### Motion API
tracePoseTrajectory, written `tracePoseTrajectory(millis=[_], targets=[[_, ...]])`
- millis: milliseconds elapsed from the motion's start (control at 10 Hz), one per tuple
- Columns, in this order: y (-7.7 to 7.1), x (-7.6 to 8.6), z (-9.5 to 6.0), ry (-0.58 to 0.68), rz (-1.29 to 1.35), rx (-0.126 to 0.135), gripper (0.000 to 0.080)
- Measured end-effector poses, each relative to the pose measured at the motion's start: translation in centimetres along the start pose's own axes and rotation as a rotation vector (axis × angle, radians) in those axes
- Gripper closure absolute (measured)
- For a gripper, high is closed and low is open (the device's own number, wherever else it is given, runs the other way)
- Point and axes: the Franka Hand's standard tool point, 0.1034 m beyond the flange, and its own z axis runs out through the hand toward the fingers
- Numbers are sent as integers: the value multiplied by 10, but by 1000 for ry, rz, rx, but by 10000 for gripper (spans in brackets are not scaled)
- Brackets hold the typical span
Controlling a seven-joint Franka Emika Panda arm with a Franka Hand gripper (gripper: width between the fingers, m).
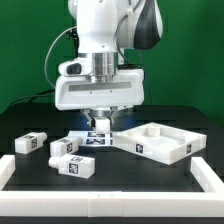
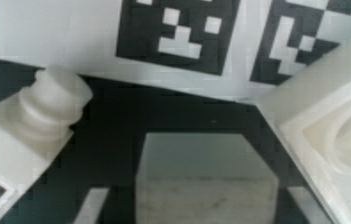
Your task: Assemble one leg
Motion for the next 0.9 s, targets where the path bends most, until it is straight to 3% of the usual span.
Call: tracePoseTrajectory(millis=[200, 500, 900], targets=[[1, -3, 4, -9, 7, 2, 515], [15, -26, 37, -50, 43, -8, 515], [18, -34, 44, -45, 46, -24, 515]])
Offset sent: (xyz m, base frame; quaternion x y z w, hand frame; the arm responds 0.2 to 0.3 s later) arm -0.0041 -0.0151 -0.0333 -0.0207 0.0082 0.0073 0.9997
